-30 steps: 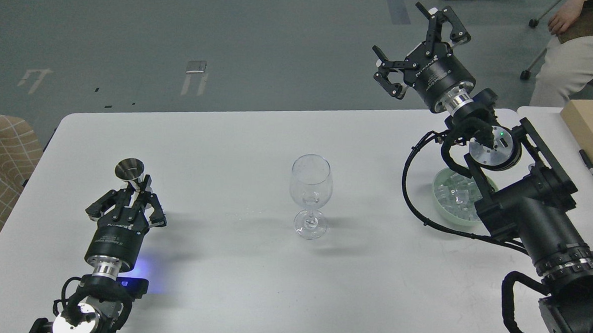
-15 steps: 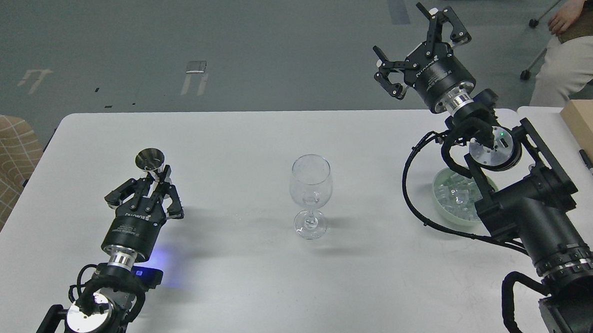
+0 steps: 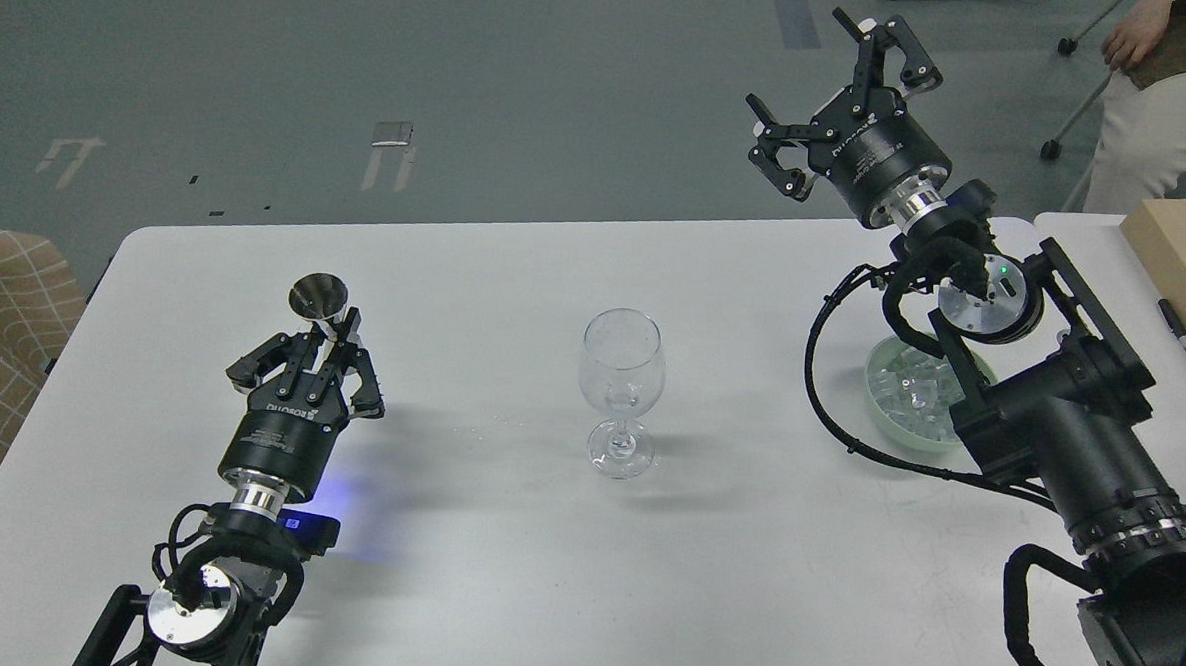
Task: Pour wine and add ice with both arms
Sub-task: 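Lift the metal jigger with the left gripper toward the wine glass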
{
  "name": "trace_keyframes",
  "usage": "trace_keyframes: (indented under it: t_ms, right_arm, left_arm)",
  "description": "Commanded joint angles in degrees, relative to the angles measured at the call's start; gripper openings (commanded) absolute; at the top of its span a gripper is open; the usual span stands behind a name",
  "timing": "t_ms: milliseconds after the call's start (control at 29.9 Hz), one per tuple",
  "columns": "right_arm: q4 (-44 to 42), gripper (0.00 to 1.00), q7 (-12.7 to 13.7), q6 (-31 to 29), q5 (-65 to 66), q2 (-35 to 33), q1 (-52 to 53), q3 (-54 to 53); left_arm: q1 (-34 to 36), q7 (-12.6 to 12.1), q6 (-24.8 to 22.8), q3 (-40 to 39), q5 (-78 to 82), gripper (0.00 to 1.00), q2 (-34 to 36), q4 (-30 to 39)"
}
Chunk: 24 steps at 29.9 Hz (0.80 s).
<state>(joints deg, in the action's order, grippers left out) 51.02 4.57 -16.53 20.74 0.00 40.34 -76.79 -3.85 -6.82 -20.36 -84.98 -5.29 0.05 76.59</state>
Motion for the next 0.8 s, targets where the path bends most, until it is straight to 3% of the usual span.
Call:
trace_keyframes:
  t_ms: [0,602,769]
  right_arm:
    - [0.05,1.00,0.00,0.00,0.00,0.00,0.00,-0.03]
    - [-0.04,1.00,0.00,0.00,0.00,0.00,-0.18,-0.03]
    - [-0.04,1.00,0.00,0.00,0.00,0.00,-0.26,-0.03]
  left_arm:
    - [0.95,0.05,-0.03,2.44,0.01,0.00,1.27,0.57]
    - [2.80,-1.18,0.06,3.77,1.07,0.00,4.52,1.89]
    - [2.97,-1.27,1.11,7.19,1.07,0.00,5.31,3.03]
